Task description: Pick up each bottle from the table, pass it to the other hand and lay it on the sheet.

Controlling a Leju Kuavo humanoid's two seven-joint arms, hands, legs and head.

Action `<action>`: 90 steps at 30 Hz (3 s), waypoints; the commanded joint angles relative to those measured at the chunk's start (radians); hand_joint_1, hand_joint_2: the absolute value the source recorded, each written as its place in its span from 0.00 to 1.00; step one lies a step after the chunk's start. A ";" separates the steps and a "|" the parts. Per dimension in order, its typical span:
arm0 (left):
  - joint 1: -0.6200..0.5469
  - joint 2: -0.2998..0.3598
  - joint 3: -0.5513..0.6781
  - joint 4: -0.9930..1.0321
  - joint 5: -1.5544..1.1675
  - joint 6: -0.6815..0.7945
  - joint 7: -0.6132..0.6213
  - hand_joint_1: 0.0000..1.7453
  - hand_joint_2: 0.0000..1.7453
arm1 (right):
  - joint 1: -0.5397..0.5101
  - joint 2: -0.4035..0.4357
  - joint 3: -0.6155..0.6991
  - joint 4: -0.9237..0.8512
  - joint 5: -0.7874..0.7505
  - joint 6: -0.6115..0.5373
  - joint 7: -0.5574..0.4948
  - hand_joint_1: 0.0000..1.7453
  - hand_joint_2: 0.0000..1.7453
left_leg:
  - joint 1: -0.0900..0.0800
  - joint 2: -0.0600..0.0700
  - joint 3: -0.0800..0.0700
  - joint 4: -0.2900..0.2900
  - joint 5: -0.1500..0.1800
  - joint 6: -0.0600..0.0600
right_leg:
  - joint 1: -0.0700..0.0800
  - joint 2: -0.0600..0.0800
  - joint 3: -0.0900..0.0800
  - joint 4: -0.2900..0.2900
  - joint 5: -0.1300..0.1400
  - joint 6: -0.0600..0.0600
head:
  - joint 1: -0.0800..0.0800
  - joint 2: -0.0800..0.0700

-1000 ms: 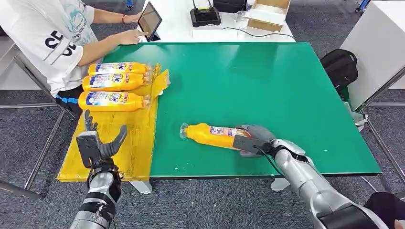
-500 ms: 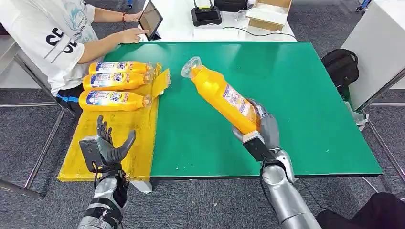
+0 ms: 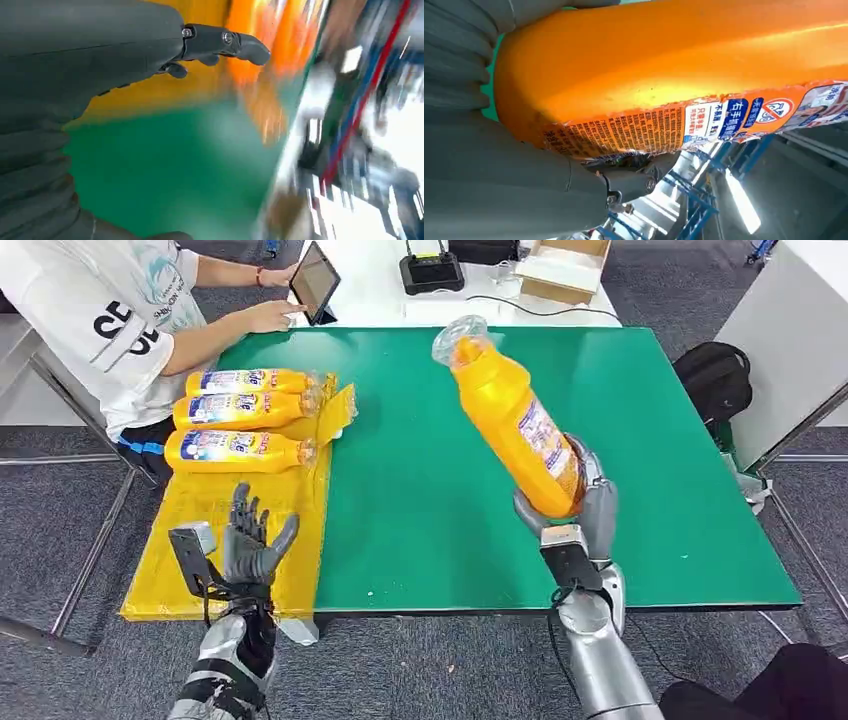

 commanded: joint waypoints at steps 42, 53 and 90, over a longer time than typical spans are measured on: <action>-0.008 -0.008 -0.341 -0.035 -0.028 -0.173 0.029 0.18 1.00 | -0.096 0.199 0.449 0.645 0.149 0.212 -0.023 1.00 1.00 | 0.002 0.000 0.004 0.000 -0.003 0.001 | 0.003 -0.002 0.004 -0.001 -0.003 -0.004 | 0.000 0.000; -0.007 -0.012 -0.323 -0.040 -0.020 -0.165 0.031 1.00 1.00 | -0.093 0.190 0.452 0.643 0.150 0.202 -0.011 1.00 1.00 | 0.002 0.000 0.006 0.000 -0.004 0.001 | 0.003 -0.003 0.006 -0.001 -0.004 -0.005 | 0.000 0.000; -0.345 0.127 0.317 0.304 -1.308 0.700 -0.069 1.00 1.00 | 0.010 0.144 0.319 0.062 -0.078 0.122 -0.114 0.00 0.00 | 0.002 0.003 0.004 -0.001 0.000 -0.001 | 0.003 0.001 0.002 0.000 -0.001 -0.004 | 0.000 0.000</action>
